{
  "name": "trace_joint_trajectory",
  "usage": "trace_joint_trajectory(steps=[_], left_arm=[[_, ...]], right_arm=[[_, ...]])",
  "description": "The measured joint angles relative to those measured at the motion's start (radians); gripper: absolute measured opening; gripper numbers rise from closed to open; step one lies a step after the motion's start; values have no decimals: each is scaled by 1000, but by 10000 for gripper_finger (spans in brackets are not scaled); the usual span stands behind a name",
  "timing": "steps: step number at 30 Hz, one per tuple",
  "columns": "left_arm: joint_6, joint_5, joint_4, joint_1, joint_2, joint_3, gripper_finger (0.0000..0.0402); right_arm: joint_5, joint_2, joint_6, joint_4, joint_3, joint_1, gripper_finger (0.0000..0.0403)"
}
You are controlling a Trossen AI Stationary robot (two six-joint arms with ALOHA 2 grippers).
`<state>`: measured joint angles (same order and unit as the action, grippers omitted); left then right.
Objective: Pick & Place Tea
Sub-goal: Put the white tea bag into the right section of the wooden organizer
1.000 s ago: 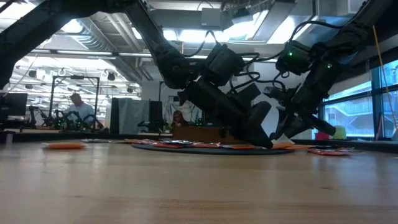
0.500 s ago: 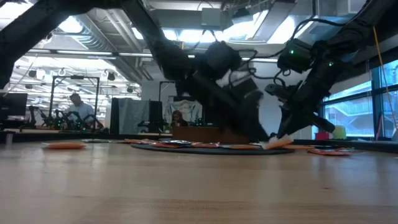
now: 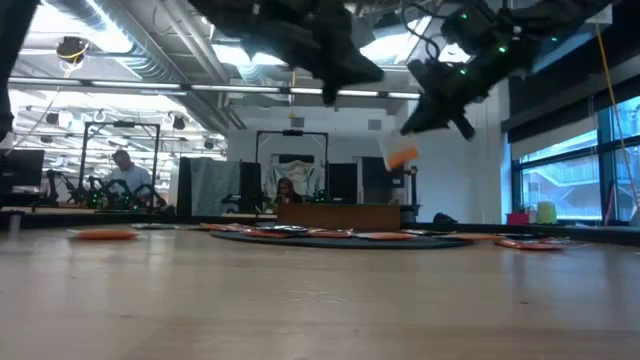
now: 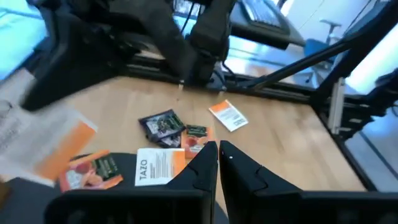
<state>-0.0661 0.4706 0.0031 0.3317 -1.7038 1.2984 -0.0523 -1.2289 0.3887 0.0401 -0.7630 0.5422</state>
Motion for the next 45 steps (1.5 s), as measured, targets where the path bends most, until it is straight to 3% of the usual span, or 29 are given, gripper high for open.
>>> trace_joint_trajectory(steps=[6, 10, 17, 22, 27, 39, 45], left_arm=[[1, 3, 52, 0, 185, -146, 15], [1, -36, 54, -20, 249, -205, 15], [-26, -116, 77, -51, 265, -258, 15], [-67, -169, 64, -63, 256, -261, 15], [-69, -214, 72, -79, 256, -260, 15], [-67, -219, 68, -90, 256, -260, 15], [-45, -219, 68, -90, 256, -260, 15]], right_arm=[[2, -129, -243, -4, -130, 103, 4], [96, -244, -293, -54, -174, 165, 4], [252, -445, -298, -164, -238, 229, 5], [262, -543, -346, -191, -299, 241, 5], [254, -575, -379, -187, -323, 243, 5], [133, -578, -421, -168, -325, 243, 5], [125, -578, -420, -163, -325, 243, 21]])
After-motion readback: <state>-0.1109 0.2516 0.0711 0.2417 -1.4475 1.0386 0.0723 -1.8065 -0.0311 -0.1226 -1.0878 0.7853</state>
